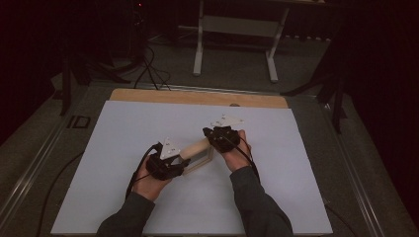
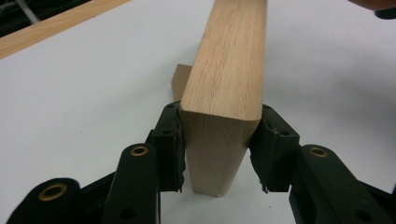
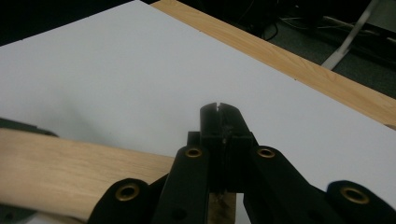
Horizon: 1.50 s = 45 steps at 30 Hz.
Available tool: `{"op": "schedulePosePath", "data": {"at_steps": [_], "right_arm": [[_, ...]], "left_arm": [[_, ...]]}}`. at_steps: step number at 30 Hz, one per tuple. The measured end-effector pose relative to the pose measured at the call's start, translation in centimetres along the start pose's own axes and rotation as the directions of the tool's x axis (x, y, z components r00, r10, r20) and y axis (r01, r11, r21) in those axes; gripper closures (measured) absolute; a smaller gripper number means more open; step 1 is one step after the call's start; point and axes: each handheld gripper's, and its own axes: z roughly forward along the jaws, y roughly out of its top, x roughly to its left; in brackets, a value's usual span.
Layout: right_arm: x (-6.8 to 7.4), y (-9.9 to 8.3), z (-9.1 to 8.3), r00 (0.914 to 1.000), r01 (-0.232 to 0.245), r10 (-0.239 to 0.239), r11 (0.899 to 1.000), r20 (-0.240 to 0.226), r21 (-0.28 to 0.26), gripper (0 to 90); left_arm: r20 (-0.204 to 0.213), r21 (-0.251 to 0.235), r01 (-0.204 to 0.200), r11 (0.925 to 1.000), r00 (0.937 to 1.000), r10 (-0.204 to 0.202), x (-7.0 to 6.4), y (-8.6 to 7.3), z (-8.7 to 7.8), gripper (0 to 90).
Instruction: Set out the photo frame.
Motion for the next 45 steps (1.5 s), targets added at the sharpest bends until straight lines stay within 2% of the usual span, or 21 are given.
{"op": "schedulePosePath", "data": {"at_steps": [8,16,23,34,37,45], "right_arm": [[0.0,-0.3,-0.5,1.0000,0.001,-0.001,1.000,0.006,0.002,89.2],[0.0,-0.5,-0.9,1.0000,0.000,0.000,1.000,0.005,0.004,88.9],[0.0,-0.7,-1.3,1.0000,0.006,-0.006,1.000,-0.004,0.008,88.4],[-0.2,-0.7,-2.4,0.9987,0.039,-0.040,0.999,-0.031,-0.034,70.1],[-0.1,-0.7,-3.0,0.9975,0.047,-0.049,0.998,-0.052,-0.043,62.8],[-0.2,-1.4,-4.2,0.9954,0.052,-0.056,0.998,-0.078,-0.042,53.5]], "left_arm": [[-0.029,-0.010,0.048,0.9988,0.9984,-0.048,0.6,-0.1,0.1,57.5],[-0.050,-0.012,0.051,0.9986,0.9974,-0.052,0.7,-0.1,0.1,57.4],[-0.051,-0.013,0.051,0.9986,0.9973,-0.052,0.7,-0.1,0.2,56.7],[-0.051,-0.017,0.059,0.9981,0.9969,-0.060,0.6,-0.2,0.2,56.2],[-0.050,-0.015,0.060,0.9981,0.9970,-0.060,0.6,-0.2,0.2,56.2],[-0.047,-0.013,0.063,0.9979,0.9969,-0.064,0.6,-0.2,0.2,55.9]]}}
